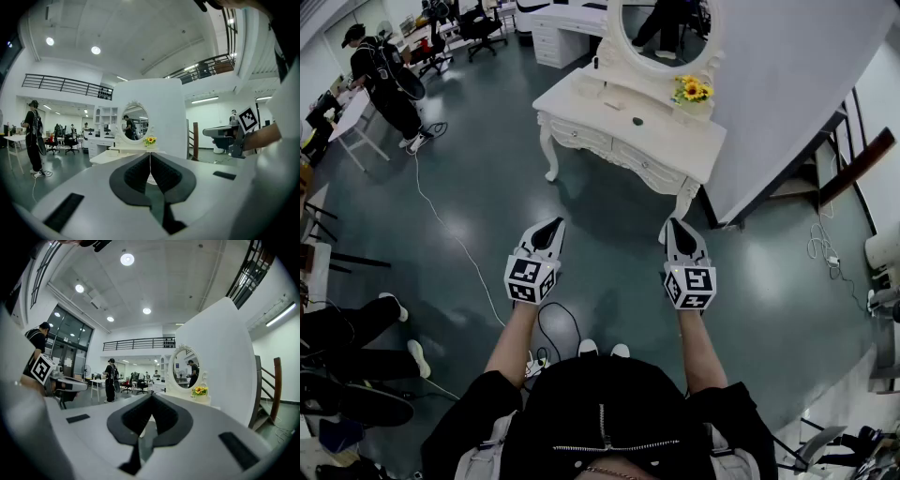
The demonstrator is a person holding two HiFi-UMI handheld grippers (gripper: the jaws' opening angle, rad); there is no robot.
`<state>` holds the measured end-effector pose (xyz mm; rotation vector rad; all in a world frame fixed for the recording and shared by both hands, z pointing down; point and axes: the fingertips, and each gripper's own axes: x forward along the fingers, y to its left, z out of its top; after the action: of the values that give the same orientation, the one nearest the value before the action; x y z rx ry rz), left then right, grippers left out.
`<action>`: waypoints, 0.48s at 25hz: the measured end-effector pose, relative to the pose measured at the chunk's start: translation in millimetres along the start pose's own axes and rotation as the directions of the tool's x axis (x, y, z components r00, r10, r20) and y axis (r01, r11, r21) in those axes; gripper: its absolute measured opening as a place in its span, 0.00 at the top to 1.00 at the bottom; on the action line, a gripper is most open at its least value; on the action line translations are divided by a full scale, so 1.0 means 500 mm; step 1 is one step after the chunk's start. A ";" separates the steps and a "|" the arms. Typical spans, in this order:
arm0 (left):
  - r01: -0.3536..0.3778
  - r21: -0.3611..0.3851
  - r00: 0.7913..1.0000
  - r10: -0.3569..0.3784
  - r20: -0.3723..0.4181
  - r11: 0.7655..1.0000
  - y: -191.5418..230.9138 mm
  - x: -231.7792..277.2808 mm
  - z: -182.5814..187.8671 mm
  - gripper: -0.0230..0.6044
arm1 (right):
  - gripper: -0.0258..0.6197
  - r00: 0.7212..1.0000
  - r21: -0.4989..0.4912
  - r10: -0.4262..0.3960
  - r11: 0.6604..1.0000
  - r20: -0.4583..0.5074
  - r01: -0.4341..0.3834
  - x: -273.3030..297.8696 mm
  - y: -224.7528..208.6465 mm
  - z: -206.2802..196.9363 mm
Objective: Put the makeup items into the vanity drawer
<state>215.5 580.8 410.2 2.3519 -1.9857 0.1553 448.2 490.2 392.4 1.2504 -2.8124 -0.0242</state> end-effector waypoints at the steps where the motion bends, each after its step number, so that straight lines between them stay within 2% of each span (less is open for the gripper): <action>1: 0.002 0.002 1.000 -0.002 0.000 1.000 0.003 -0.002 0.000 0.93 | 0.96 1.000 0.002 0.000 1.000 0.000 0.000 0.001 0.004 0.000; 6: 0.003 -0.004 1.000 -0.003 -0.004 1.000 0.027 -0.007 -0.013 0.93 | 0.95 0.999 0.033 0.039 0.999 0.024 -0.040 0.008 0.040 -0.001; 12: 0.025 -0.011 1.000 -0.025 -0.016 1.000 0.039 -0.009 -0.035 0.93 | 0.95 1.000 0.064 0.018 0.998 0.014 -0.019 0.009 0.059 -0.020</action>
<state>194.7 583.7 426.7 2.3603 -1.9439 0.1619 424.0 507.0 403.8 1.2417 -2.8581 0.0596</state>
